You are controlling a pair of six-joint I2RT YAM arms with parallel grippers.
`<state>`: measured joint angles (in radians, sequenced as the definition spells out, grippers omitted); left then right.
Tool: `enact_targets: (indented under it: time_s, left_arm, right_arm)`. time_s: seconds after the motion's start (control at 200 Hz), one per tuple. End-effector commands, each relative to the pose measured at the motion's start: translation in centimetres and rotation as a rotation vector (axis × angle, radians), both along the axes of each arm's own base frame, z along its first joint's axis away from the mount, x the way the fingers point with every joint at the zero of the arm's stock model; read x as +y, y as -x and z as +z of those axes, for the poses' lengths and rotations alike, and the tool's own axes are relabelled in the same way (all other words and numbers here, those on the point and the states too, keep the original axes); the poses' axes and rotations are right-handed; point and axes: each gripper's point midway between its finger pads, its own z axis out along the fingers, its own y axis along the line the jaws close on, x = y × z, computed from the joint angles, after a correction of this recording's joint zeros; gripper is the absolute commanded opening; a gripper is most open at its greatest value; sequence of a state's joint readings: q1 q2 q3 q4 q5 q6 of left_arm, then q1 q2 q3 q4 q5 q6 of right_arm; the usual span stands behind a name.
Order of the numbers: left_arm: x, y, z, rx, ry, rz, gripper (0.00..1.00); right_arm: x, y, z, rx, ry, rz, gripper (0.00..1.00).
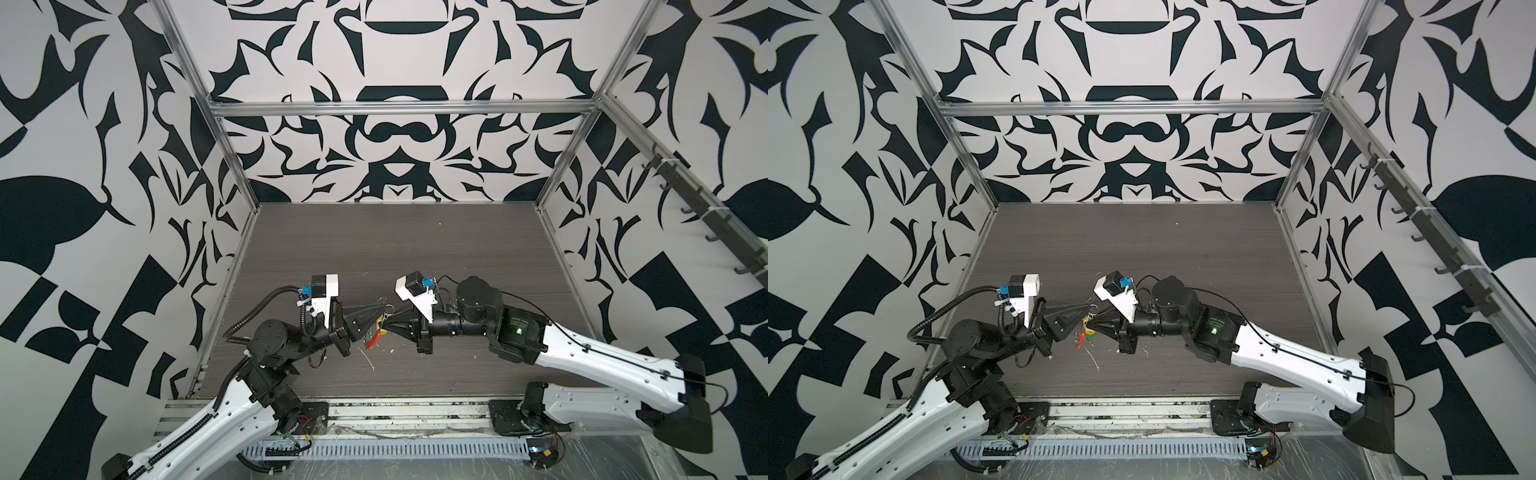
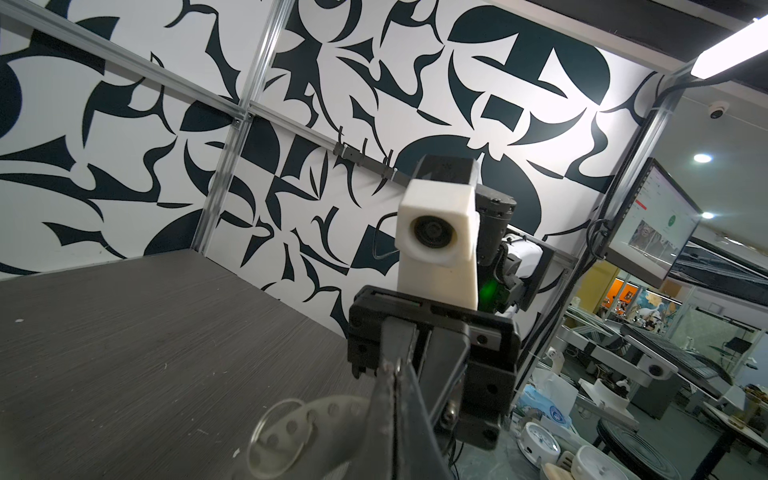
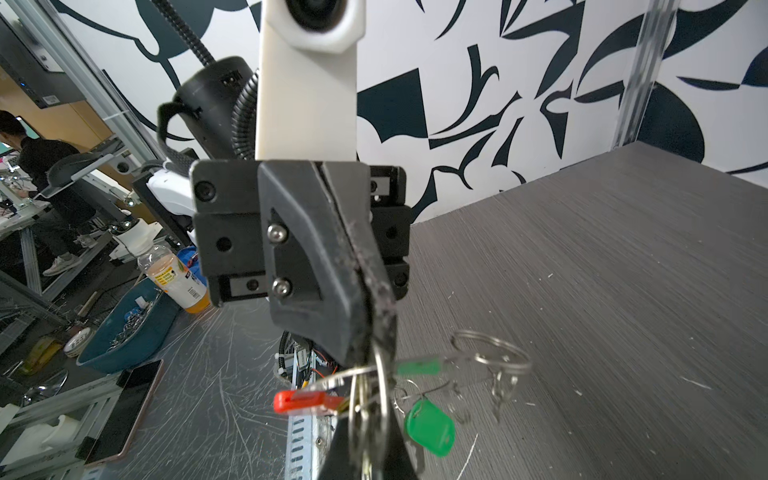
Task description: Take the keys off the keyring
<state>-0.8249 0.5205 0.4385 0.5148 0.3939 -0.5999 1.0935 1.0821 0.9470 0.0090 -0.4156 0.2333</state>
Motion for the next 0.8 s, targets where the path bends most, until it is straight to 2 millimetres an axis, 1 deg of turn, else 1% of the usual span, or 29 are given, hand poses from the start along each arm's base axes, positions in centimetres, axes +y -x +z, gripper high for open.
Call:
enact_targets:
  time_s: [0.0,0.055,0.12,0.21,0.29,0.355,0.485,0.57,0.66,0.795]
  left_arm:
    - [0.7,1.1,1.9,-0.066,0.039,-0.010,0.00]
    - [0.8,1.0,1.9,-0.069,0.039,-0.003,0.00]
    - [0.9,1.0,1.9,-0.070,0.040,0.005,0.00]
    - [1.0,1.0,1.9,-0.072,0.042,0.006,0.00]
    - [1.0,1.1,1.9,-0.072,0.040,0.003,0.00]
    - [0.9,1.1,1.9,-0.072,0.038,-0.001,0.00]
    - [0.8,1.1,2.1,-0.074,0.042,-0.003,0.00]
    - [0.9,1.1,2.0,-0.074,0.043,-0.002,0.00]
    - [0.9,1.1,2.0,-0.074,0.043,-0.002,0.00]
    - [1.0,1.0,1.9,-0.071,0.040,0.006,0.00]
  right_arm:
    - [-1.2,0.8,0.8,-0.007,0.004,-0.007,0.29]
    - [-1.9,0.8,1.3,-0.016,-0.004,-0.026,0.35]
    - [-2.8,0.8,2.1,-0.031,-0.026,-0.050,0.39]
    - [-3.9,0.9,3.7,-0.052,-0.073,-0.072,0.41]
    - [-4.3,0.9,5.1,-0.057,-0.125,-0.088,0.43]
    - [-4.3,0.7,6.1,-0.054,-0.159,-0.102,0.43]
    - [-3.5,-0.2,7.1,-0.036,-0.206,-0.136,0.43]
    - [-3.0,-0.5,7.2,-0.023,-0.222,-0.134,0.43]
    - [-2.2,-0.3,7.1,-0.010,-0.219,-0.104,0.41]
    - [-1.8,0.1,7.3,0.000,-0.234,-0.074,0.35]
